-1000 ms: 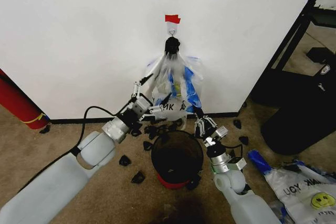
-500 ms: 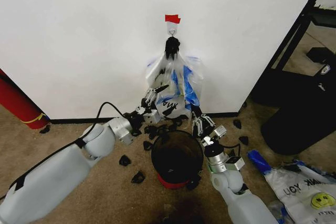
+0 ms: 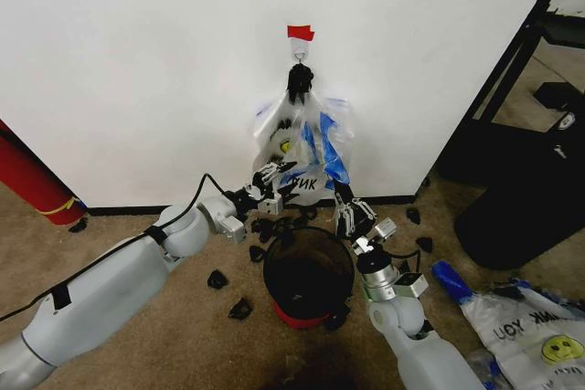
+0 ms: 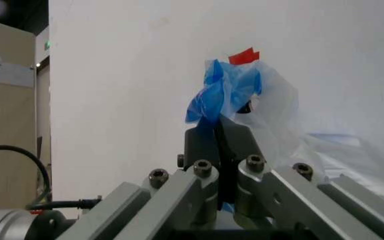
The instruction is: Pick up the garbage bag from the wall and place it over the trash bin.
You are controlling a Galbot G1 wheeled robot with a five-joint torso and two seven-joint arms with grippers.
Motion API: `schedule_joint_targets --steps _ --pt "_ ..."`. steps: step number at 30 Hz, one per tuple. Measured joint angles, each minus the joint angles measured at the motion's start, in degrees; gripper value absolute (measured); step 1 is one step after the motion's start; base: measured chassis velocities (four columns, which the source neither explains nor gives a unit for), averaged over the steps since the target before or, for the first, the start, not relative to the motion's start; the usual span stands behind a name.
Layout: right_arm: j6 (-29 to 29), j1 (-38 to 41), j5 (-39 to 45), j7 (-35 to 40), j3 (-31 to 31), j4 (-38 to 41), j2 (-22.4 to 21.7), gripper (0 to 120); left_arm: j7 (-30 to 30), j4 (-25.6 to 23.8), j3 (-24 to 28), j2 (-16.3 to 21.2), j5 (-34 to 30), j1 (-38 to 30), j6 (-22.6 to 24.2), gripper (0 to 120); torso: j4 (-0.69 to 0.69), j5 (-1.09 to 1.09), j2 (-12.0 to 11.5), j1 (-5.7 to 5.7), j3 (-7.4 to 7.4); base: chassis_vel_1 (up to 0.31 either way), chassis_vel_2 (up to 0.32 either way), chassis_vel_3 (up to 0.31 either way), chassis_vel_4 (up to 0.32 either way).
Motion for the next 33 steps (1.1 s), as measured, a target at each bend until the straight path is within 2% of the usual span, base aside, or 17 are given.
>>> schedule_joint_targets --steps 2,3,6,8,9,10,11,16,17,18,22,25,26,28,30,33 --pt "0.07 -0.05 0.00 0.00 0.02 -0.01 -0.05 0 -2.54 -0.73 0.19 0.14 -2.43 0.76 3.30 34 0.00 0.00 0.00 0.00 0.00 0.000 0.000 0.000 0.000" --pt "0.07 -0.05 0.00 0.00 0.02 -0.01 -0.05 0 -2.54 -0.73 0.19 0.14 -2.43 0.76 3.30 34 0.00 0.00 0.00 0.00 0.00 0.000 0.000 0.000 0.000" --pt "0.23 -0.12 0.02 0.03 0.12 -0.06 -0.21 0 -7.59 -3.13 0.67 0.37 -11.02 2.43 9.88 18 0.01 -0.01 0.00 -0.01 0.00 0.000 0.000 0.000 0.000" --pt "0.31 -0.13 0.06 0.08 0.24 -0.20 -0.25 0 -10.86 -4.79 0.75 0.20 -17.30 3.32 12.23 10 0.00 0.00 0.00 -0.01 0.00 0.000 0.000 0.000 0.000" --pt "0.34 -0.13 0.06 0.09 0.26 -0.22 -0.25 0 -11.39 -5.02 0.77 0.15 -18.27 3.44 12.50 8 0.01 0.00 0.00 -0.01 0.00 0.000 0.000 0.000 0.000" --pt "0.44 -0.12 0.10 0.13 0.37 -0.37 -0.27 0 -14.25 -6.24 0.95 -0.20 -23.63 4.00 13.80 2 0.00 0.00 0.00 -0.01 0.00 0.000 0.000 0.000 0.000" --pt "0.44 -0.12 0.10 0.13 0.37 -0.37 -0.27 0 -14.25 -6.24 0.95 -0.20 -23.63 4.00 13.80 2 0.00 0.00 0.00 -0.01 0.00 0.000 0.000 0.000 0.000" --pt "0.62 -0.10 1.09 0.20 0.67 -0.89 -0.19 0 -22.17 -9.98 -0.21 -2.64 -42.30 5.52 16.25 0 -0.01 0.00 0.00 -0.01 0.00 0.000 0.000 0.000 0.000" --pt "0.63 -0.04 1.55 0.21 0.72 -1.06 -0.19 0 -22.62 -10.44 -0.90 -3.17 -45.55 5.80 15.90 0 -0.01 0.01 0.00 -0.01 0.00 0.000 0.000 0.000 0.000" --pt "0.63 -0.04 1.55 0.21 0.72 -1.06 -0.19 0 -22.62 -10.44 -0.90 -3.17 -45.55 5.80 15.90 0 -0.01 0.01 0.00 -0.01 0.00 0.000 0.000 0.000 0.000" --pt "0.84 0.28 3.81 0.10 1.04 -1.94 -0.46 0 -20.67 -13.05 -3.72 -3.68 -60.34 7.41 12.00 0 -0.01 0.00 0.00 -0.01 0.00 0.000 0.000 0.000 0.000" --pt "0.91 0.27 4.90 -0.10 1.28 -2.23 -0.61 0 -19.02 -13.97 -4.95 -3.38 -64.41 8.34 10.94 0 -0.01 0.00 0.00 -0.01 0.00 0.000 0.000 0.000 0.000" --pt "0.91 0.14 7.25 -0.25 1.50 -2.44 -0.81 0 -16.83 -15.44 -6.95 -2.90 -69.29 10.17 10.35 0 -0.01 0.00 0.00 -0.01 0.00 0.000 0.000 0.000 0.000" --pt "0.86 -0.38 10.71 -0.14 1.55 -2.33 -1.05 0 -15.45 -17.28 -9.61 -2.37 -74.62 13.24 10.26 0 0.00 0.00 0.00 -0.01 0.00 0.000 0.000 0.000 0.000" --pt "0.58 -1.60 14.62 -0.14 1.53 -1.50 -1.16 0 -15.24 -19.12 -12.61 -2.23 -78.30 17.27 10.44 0 0.01 0.00 0.00 -0.01 -0.01 0.000 0.000 0.000 0.000" --pt "0.41 -3.53 16.95 -0.88 1.50 -0.64 -1.26 0 -15.17 -20.15 -14.66 -2.42 -79.56 20.29 10.45 0 0.01 -0.01 0.00 -0.01 -0.01 0.000 0.000 0.000 0.000"
